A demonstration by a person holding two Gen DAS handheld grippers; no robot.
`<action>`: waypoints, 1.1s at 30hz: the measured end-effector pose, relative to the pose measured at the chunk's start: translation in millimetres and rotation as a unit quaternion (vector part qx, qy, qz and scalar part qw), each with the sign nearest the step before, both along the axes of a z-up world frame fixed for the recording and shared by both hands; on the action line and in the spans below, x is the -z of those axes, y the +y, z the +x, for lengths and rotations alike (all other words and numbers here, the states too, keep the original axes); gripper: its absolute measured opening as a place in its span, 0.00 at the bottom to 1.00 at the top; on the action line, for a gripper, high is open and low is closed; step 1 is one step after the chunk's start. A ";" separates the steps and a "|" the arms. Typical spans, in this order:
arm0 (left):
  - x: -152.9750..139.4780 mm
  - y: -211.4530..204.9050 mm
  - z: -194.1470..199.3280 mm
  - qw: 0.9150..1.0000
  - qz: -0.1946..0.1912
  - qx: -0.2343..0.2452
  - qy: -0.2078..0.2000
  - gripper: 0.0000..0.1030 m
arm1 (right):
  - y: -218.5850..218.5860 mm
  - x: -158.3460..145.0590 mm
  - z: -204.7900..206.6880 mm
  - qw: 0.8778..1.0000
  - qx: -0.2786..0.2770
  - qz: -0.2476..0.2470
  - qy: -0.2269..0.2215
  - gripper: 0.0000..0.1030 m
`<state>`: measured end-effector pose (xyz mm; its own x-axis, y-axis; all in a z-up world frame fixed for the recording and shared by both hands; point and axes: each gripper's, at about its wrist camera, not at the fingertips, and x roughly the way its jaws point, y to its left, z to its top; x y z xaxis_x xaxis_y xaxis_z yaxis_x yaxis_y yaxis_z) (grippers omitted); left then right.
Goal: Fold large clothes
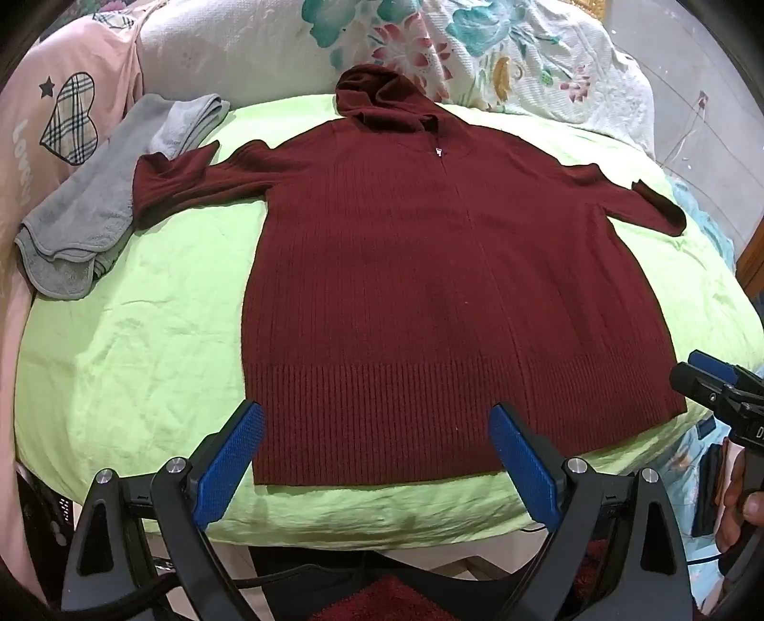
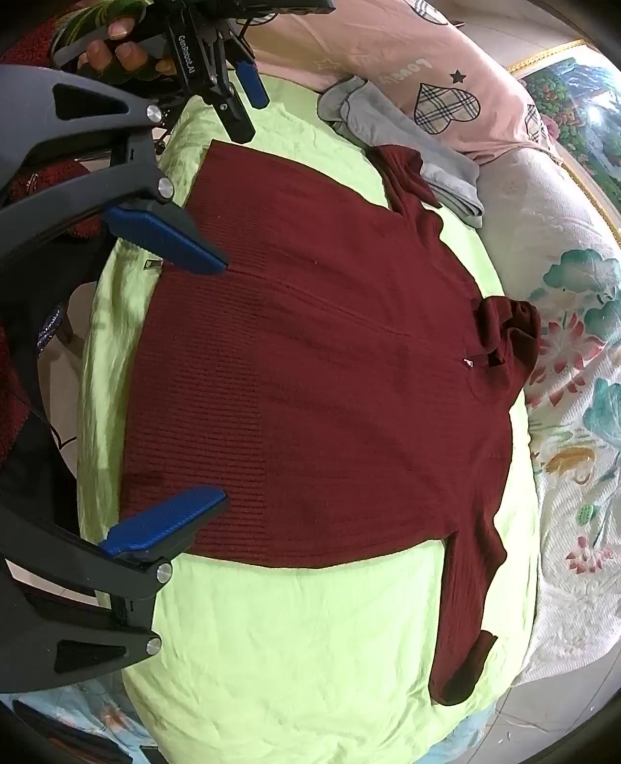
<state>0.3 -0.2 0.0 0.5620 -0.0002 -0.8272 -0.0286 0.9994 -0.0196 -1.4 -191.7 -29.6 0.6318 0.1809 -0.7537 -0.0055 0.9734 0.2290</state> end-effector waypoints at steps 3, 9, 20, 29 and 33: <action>0.3 -0.7 -1.6 1.000 0.002 -0.001 -0.002 0.93 | 1.0 0.4 -1.1 1.000 0.001 -0.002 -0.002 0.88; -4.0 -3.1 -3.4 1.000 0.002 0.000 -0.003 0.93 | -0.7 -0.6 -0.1 1.000 0.000 0.003 -0.005 0.88; 0.8 -1.0 -1.4 1.000 -0.002 -0.001 0.000 0.93 | 5.2 0.7 0.0 1.000 0.001 0.003 -0.004 0.88; 4.8 -1.7 1.3 1.000 -0.001 0.000 0.001 0.93 | 4.2 0.9 0.3 1.000 0.001 0.003 -0.004 0.88; 6.6 -1.0 2.8 1.000 -0.001 0.001 0.002 0.93 | 3.9 0.5 0.0 1.000 0.000 0.000 -0.004 0.88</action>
